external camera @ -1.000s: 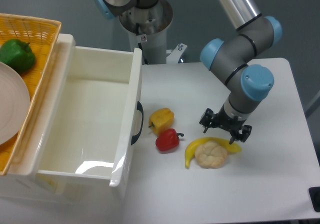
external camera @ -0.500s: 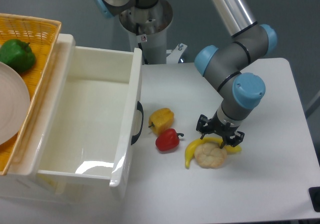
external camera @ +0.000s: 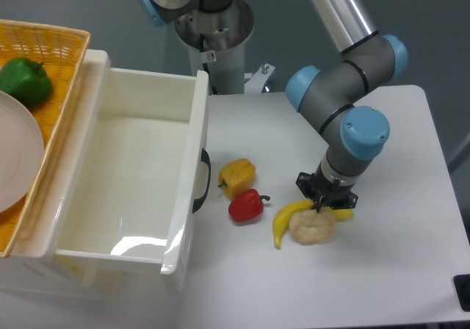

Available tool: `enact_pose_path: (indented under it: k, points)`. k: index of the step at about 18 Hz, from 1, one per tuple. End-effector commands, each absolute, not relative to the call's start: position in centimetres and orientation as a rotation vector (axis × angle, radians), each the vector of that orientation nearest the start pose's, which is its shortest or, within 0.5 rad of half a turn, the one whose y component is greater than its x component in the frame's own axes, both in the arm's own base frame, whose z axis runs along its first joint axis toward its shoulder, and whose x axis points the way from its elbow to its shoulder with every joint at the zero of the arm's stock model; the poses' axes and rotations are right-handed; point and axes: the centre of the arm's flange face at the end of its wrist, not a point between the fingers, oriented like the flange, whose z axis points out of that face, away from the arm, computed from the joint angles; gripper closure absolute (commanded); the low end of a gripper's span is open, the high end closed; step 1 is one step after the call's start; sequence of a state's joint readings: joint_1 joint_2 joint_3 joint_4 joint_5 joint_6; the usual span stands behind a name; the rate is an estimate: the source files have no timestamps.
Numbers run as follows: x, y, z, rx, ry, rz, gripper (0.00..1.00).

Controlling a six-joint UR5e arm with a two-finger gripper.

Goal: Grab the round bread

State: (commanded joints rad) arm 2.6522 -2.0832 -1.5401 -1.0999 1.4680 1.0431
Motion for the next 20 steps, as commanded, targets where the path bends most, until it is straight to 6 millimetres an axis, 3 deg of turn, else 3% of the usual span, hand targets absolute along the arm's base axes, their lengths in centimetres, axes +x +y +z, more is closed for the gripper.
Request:
enact_pose_path:
  k: [5, 8, 13, 20]
  points:
    - [-52.0, 42.8, 28.4, -3.088, -0.03, -0.023, 1.0]
    - [-53.4, 42.0, 30.7, -3.175, 0.195, -0.01, 1.0]
    - [-56.6, 39.9, 35.7, -3.137, 0.357, 0.026, 1.0]
    - [-57.7, 38.3, 40.1, -3.114, 0.348, -0.034, 1.0]
